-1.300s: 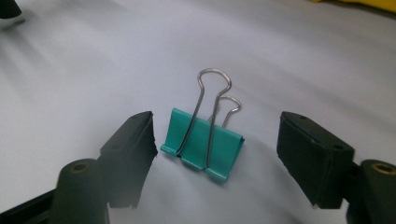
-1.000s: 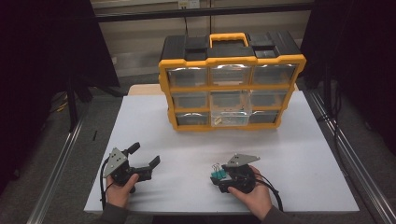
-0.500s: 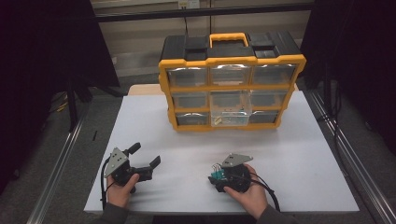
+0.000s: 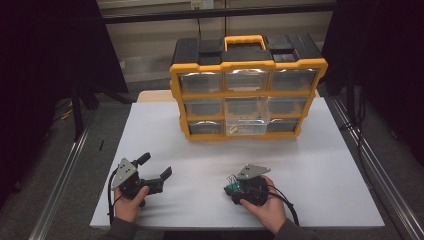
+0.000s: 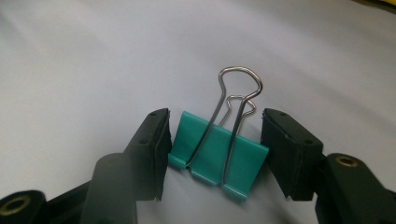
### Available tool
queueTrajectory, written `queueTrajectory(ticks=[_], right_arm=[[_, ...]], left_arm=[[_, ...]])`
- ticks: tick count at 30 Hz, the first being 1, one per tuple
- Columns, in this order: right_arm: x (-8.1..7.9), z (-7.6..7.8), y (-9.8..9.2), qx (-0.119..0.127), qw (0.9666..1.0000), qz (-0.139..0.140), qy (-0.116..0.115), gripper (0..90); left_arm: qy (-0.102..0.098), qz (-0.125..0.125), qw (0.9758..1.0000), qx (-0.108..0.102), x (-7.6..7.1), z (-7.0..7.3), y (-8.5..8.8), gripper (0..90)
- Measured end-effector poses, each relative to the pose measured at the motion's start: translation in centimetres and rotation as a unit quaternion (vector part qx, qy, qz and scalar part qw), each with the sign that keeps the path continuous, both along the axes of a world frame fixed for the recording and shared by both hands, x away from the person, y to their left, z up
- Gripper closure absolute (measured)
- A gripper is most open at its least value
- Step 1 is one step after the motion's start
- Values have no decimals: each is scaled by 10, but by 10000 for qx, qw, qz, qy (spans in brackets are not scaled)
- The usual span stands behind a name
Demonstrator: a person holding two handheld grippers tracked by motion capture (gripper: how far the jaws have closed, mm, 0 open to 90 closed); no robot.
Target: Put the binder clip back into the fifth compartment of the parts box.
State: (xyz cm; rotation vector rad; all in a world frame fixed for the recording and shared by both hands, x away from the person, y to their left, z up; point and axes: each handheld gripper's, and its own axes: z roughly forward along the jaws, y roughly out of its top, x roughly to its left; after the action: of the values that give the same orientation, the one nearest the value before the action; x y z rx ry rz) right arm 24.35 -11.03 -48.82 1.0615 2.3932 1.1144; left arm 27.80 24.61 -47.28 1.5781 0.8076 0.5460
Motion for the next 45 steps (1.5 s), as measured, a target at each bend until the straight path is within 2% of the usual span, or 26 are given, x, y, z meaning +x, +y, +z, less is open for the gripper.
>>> queueTrajectory(ticks=[1,5,6,7,8,10,11,12,14,15,17,18,19,20,21,22,25,26,28,33,35,41,45], right_arm=[[0,0,0,4,10000,5,-4,437],[0,0,-1,28,10000,-3,2,445],[0,0,-2,51,10000,-12,-1,465],[1,0,-2,93,10000,-7,8,466],[1,0,-2,92,10000,-9,17,465],[1,0,-2,73,10000,-18,18,465],[1,0,-2,80,10000,-20,4,465],[1,0,-2,77,10000,-17,19,465],[0,0,-2,57,10000,18,1,452],[0,0,-2,55,10000,28,-3,435],[-1,0,-2,11,10000,6,-2,418],[-2,1,-3,-15,10000,18,-21,402],[-5,1,-2,-2,10000,-38,13,407],[-5,0,-3,3,10000,-48,-27,407],[-6,1,-4,27,10000,-66,30,408],[-8,1,-4,44,9999,-96,32,422],[-11,1,-4,30,9999,-120,34,433],[-11,1,-4,-8,10000,-98,3,434],[-10,0,-3,-17,9999,-114,-7,431],[-8,0,-1,-37,9999,-119,-25,431],[-8,0,0,-15,9999,-158,-24,505],[-6,1,-2,2,10000,-84,-32,505],[-4,1,-5,122,9999,-26,-69,505]], left_arm=[[-73,-61,9999,70,1,0,1,35],[-51,-66,10000,42,1,0,2,35],[-58,-85,9998,162,1,1,4,35],[-19,34,9996,-287,0,0,-3,35],[-53,-110,9999,47,1,1,2,35],[-52,-110,9999,49,1,1,2,35],[-25,20,9997,-226,0,0,-2,35],[-20,26,9997,-262,0,0,-2,35],[-47,-91,9999,22,1,1,2,35],[-37,-27,9999,-103,1,0,0,35],[-31,9,9998,-180,1,0,-1,35],[-34,-19,9999,-116,1,0,-1,35],[-53,-119,9999,63,1,1,2,35],[-52,-119,9999,61,1,1,2,35],[-39,-26,10000,-85,1,0,0,35],[-54,-109,9999,51,1,1,2,35],[-54,-104,9999,54,1,1,2,35],[-47,-39,10000,-14,1,0,1,35],[-69,-25,9999,97,1,1,1,35],[-42,-24,10000,51,1,1,0,35],[-36,-28,10000,39,1,1,0,35],[-43,-30,10000,40,1,1,1,35],[-56,-66,10000,14,1,1,1,35]])
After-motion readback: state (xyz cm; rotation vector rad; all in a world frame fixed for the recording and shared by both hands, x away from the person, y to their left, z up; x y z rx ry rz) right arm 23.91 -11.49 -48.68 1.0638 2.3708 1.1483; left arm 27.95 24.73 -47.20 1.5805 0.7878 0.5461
